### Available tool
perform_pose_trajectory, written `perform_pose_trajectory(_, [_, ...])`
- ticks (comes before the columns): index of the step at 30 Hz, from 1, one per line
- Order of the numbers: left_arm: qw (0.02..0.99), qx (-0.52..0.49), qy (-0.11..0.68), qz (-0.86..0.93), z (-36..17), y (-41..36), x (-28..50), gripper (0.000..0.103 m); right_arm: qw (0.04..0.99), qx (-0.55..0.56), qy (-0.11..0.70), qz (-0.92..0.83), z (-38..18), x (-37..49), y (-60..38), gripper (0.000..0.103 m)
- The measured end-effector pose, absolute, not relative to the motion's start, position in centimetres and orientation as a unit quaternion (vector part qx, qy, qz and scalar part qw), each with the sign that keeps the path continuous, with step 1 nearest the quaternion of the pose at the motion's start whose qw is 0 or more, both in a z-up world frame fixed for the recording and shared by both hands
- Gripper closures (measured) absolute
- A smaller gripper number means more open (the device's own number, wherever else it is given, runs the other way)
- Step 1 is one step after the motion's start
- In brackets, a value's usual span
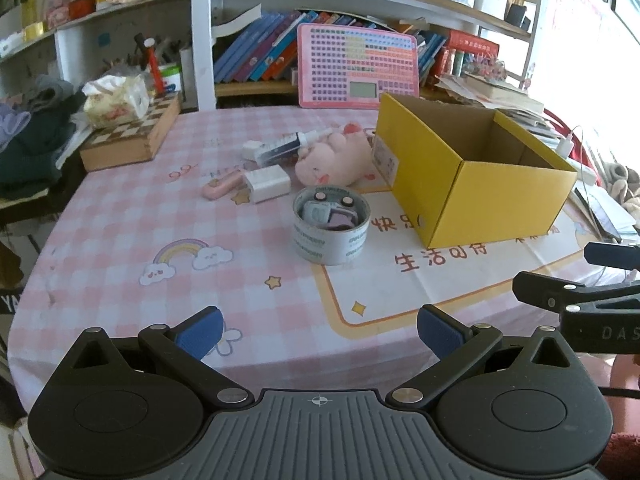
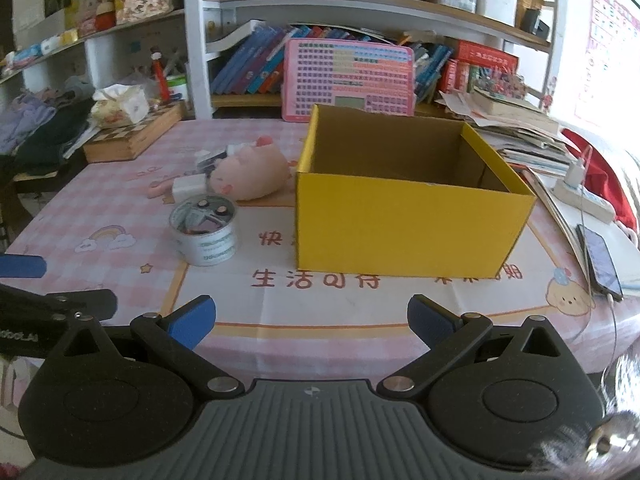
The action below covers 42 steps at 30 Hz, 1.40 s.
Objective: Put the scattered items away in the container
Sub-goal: 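Move both tools toward the tape roll beside the yellow box, then grasp the clear tape roll with the right tool and lift it off the toy truck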
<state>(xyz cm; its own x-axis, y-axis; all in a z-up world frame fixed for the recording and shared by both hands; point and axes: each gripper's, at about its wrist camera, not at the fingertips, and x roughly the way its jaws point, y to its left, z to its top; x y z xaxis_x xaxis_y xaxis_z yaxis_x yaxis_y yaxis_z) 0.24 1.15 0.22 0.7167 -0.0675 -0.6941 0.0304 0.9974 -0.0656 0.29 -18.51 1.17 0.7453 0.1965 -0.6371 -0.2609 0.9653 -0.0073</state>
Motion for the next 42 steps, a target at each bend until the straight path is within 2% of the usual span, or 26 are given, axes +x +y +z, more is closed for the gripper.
perform_pose_trajectory(18, [0.928,-0.041,0.37,-0.032,0.4,2.6,-0.4,0.0,0.928,-0.074,0.338,0.136,1.1,0.4,-17.0,0.0])
perform_pose_trajectory(34, [0.94,0.017,0.339,-0.009,1.6,2.9,-1.4,0.0,0.927,-0.095,0.319,0.175,1.7,0.8,-14.6,0.0])
perform_pose_trajectory(42, [0.947,-0.032,0.319,0.007,2.0,4.7,-1.6,0.0,0.92,-0.13,0.302,0.21,1.9,0.5,-12.8,0.002])
